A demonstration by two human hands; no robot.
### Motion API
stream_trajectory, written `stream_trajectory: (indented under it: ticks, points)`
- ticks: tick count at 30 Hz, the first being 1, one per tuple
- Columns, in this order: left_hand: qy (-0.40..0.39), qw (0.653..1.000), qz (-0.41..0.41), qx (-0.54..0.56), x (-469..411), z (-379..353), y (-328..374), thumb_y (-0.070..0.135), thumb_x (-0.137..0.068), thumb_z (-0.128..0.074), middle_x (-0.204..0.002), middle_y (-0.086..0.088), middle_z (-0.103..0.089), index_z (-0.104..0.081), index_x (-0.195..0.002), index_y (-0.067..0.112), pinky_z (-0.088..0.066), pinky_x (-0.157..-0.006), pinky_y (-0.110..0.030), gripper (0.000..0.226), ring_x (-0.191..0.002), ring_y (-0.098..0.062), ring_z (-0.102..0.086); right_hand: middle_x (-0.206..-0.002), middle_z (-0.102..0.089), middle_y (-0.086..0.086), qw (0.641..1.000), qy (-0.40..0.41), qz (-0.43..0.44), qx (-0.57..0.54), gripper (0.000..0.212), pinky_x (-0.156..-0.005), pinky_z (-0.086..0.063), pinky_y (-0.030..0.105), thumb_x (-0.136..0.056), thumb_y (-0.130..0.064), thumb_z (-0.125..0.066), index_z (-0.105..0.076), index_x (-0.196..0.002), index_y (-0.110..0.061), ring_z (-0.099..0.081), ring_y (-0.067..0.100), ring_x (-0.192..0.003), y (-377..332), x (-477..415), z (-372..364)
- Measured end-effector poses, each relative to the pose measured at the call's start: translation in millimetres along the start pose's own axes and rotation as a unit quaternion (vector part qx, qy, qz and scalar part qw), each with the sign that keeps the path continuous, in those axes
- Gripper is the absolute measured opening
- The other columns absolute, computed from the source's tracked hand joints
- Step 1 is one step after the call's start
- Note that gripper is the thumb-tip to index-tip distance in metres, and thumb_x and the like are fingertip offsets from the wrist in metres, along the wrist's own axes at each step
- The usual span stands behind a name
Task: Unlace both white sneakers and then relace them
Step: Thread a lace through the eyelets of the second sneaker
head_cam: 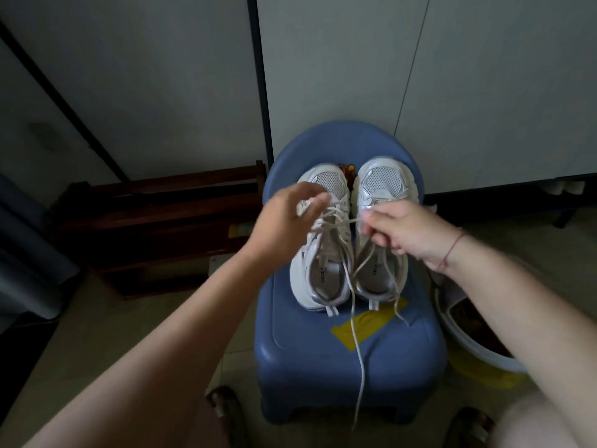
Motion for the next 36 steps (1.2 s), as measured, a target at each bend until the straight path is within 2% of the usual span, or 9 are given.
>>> stream_trajectory:
  ticks: [4,10,18,24,26,28,30,33,36]
  points:
    - [-0.148,0.987,-0.016,0.066,16,-34,20,0.028,-0.102,-0.047,-0.065,0.008,-0.063,-0.064,-0.100,0.010,-0.046,-0.061,-0.021,0.025,-0.059,-0.002,-0.056,-0.057,-0.048,-0.003,0.995,0.006,0.053,0.086,0.030,-0.057,-0.034,0.028,-0.094,-0.007,-0.044,-0.058,-0.068,-0.015,-0.042,0.011,-0.055,-12,-1,-19]
    - [-0.095,0.995,0.014,0.016,-1,-10,9,0.022,-0.099,-0.054,-0.045,0.019,-0.053,-0.060,-0.065,0.019,-0.031,-0.048,-0.012,0.035,-0.044,0.003,-0.045,-0.053,-0.041,-0.006,0.999,-0.036,-0.014,-0.013,0.033,-0.038,-0.023,0.011,-0.100,-0.018,-0.040,-0.054,-0.071,-0.012,-0.030,0.004,-0.043,-10,1,3]
    - [-0.071,0.993,0.044,-0.086,-4,2,-8,0.027,-0.102,-0.047,-0.058,0.009,-0.049,-0.061,-0.080,0.010,-0.030,-0.047,-0.016,0.032,-0.047,-0.005,-0.044,-0.053,-0.042,-0.007,1.000,0.003,-0.008,0.001,0.031,-0.039,-0.028,0.012,-0.099,-0.021,-0.045,-0.059,-0.072,-0.013,-0.033,0.005,-0.046,-5,-3,20]
    - [-0.108,0.991,0.001,0.080,3,-15,4,0.039,-0.100,-0.047,-0.096,0.001,-0.067,-0.060,-0.108,0.014,-0.051,-0.085,-0.033,0.030,-0.093,-0.016,-0.064,-0.055,-0.060,0.000,0.988,0.093,0.077,0.092,0.029,-0.059,-0.038,0.027,-0.089,-0.032,-0.062,-0.069,-0.065,-0.016,-0.048,0.007,-0.055,-14,-2,10]
    - [-0.156,0.977,-0.013,0.145,10,-26,10,0.033,-0.098,-0.049,-0.087,0.000,-0.068,-0.062,-0.108,0.007,-0.052,-0.081,-0.031,0.031,-0.084,-0.015,-0.066,-0.063,-0.063,0.014,0.982,0.109,0.102,0.116,0.029,-0.060,-0.037,0.027,-0.087,-0.032,-0.065,-0.070,-0.066,-0.012,-0.048,0.011,-0.058,-19,-1,2]
    - [-0.173,0.970,0.004,0.172,14,-33,7,0.023,-0.101,-0.049,-0.064,0.004,-0.061,-0.064,-0.101,0.003,-0.049,-0.067,-0.026,0.025,-0.062,-0.010,-0.058,-0.055,-0.054,0.011,0.980,0.126,0.104,0.112,0.033,-0.055,-0.034,0.026,-0.087,-0.035,-0.063,-0.069,-0.065,-0.012,-0.044,0.012,-0.053,-22,1,0]
    - [-0.141,0.973,0.043,0.178,12,-33,0,0.018,-0.101,-0.049,-0.051,0.009,-0.052,-0.064,-0.089,0.006,-0.045,-0.058,-0.024,0.023,-0.048,-0.005,-0.049,-0.048,-0.050,-0.001,0.986,0.140,0.078,0.056,0.038,-0.050,-0.034,0.022,-0.091,-0.036,-0.058,-0.066,-0.061,-0.015,-0.042,0.010,-0.047,-20,2,0]
    - [-0.086,0.977,0.089,0.172,8,-27,-19,0.014,-0.103,-0.043,-0.068,0.004,-0.064,-0.059,-0.078,0.012,-0.047,-0.056,-0.022,0.029,-0.048,0.000,-0.050,-0.052,-0.057,0.000,0.982,0.126,-0.044,-0.131,0.041,-0.042,-0.039,0.017,-0.099,-0.030,-0.046,-0.062,-0.067,-0.010,-0.048,0.010,-0.043,1,-1,-13]
    - [-0.089,0.978,0.110,0.151,7,-25,-36,0.018,-0.103,-0.042,-0.090,0.001,-0.070,-0.062,-0.082,0.014,-0.050,-0.059,-0.027,0.029,-0.059,0.000,-0.056,-0.067,-0.060,0.010,0.917,0.045,-0.212,-0.334,0.037,-0.054,-0.052,0.027,-0.101,-0.021,-0.039,-0.059,-0.078,-0.002,-0.059,0.018,-0.056,25,3,-53]
Point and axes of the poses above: each hand's wrist, its own x-axis away from the middle knuckle, its own z-axis out of the back of the hand, y = z × x, the point moved 5 cm from there along -x, towards the middle knuckle
